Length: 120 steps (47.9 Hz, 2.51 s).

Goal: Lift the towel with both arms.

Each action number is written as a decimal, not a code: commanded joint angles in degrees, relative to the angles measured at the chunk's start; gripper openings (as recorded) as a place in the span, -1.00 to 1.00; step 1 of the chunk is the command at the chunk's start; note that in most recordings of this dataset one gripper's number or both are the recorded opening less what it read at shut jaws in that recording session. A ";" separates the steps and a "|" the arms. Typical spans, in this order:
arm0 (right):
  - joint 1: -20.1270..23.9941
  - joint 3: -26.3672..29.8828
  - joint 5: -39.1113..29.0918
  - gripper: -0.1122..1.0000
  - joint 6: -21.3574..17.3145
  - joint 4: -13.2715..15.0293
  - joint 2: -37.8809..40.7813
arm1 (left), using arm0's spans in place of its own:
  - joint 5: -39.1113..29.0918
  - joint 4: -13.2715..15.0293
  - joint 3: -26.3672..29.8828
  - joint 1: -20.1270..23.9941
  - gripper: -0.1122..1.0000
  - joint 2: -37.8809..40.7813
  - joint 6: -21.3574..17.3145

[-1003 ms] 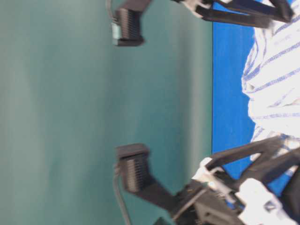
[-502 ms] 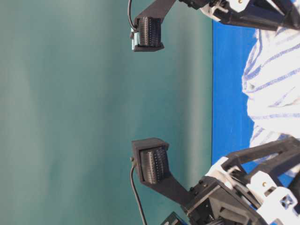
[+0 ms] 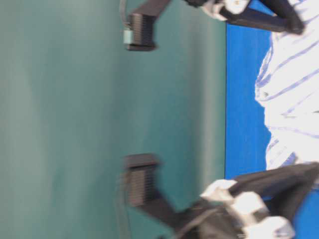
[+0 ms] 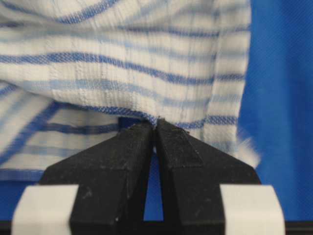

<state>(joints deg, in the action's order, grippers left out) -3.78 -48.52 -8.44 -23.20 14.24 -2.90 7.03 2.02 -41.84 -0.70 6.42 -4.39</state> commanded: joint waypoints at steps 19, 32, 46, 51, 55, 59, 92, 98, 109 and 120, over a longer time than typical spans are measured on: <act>-0.09 10.99 -19.07 -0.76 1.23 0.44 -18.46 | -16.88 -0.26 3.60 2.99 -0.77 -22.15 -0.26; 0.00 21.62 -29.97 -0.76 2.99 4.83 -24.52 | -31.64 -0.79 12.39 6.06 -0.77 -30.50 -2.20; 0.00 34.10 -35.95 -0.76 7.21 5.89 -25.58 | -41.92 -0.88 22.59 8.17 -0.77 -35.42 -6.42; 0.00 38.14 -37.18 -0.76 8.70 5.98 -25.49 | -44.21 -0.88 25.93 8.35 -0.77 -36.21 -7.56; -0.09 40.96 -37.71 -0.76 9.93 5.98 -25.49 | -46.32 -1.32 28.30 8.35 -0.77 -36.56 -7.82; -0.09 42.89 -37.88 -0.76 10.99 5.98 -25.40 | -48.52 -2.11 30.76 8.35 -0.77 -36.56 -7.91; -0.09 44.65 -37.62 -0.49 15.91 6.06 -22.68 | -49.83 -2.37 31.46 8.70 -0.50 -36.39 -8.26; -0.09 43.95 -38.14 0.17 16.00 6.59 -22.59 | -49.22 -2.29 30.06 8.70 0.17 -36.47 -8.26; -0.09 41.92 -38.23 0.38 14.68 7.12 -22.50 | -48.78 -1.76 27.51 8.70 0.82 -37.18 -8.09; -0.18 33.57 -34.80 0.38 11.87 7.21 -21.36 | -42.19 -1.23 19.07 8.70 0.78 -36.91 -7.56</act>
<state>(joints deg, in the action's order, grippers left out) -3.87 -13.10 -45.18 -10.99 21.27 -24.35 -37.97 0.62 -20.92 7.82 -30.41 -12.04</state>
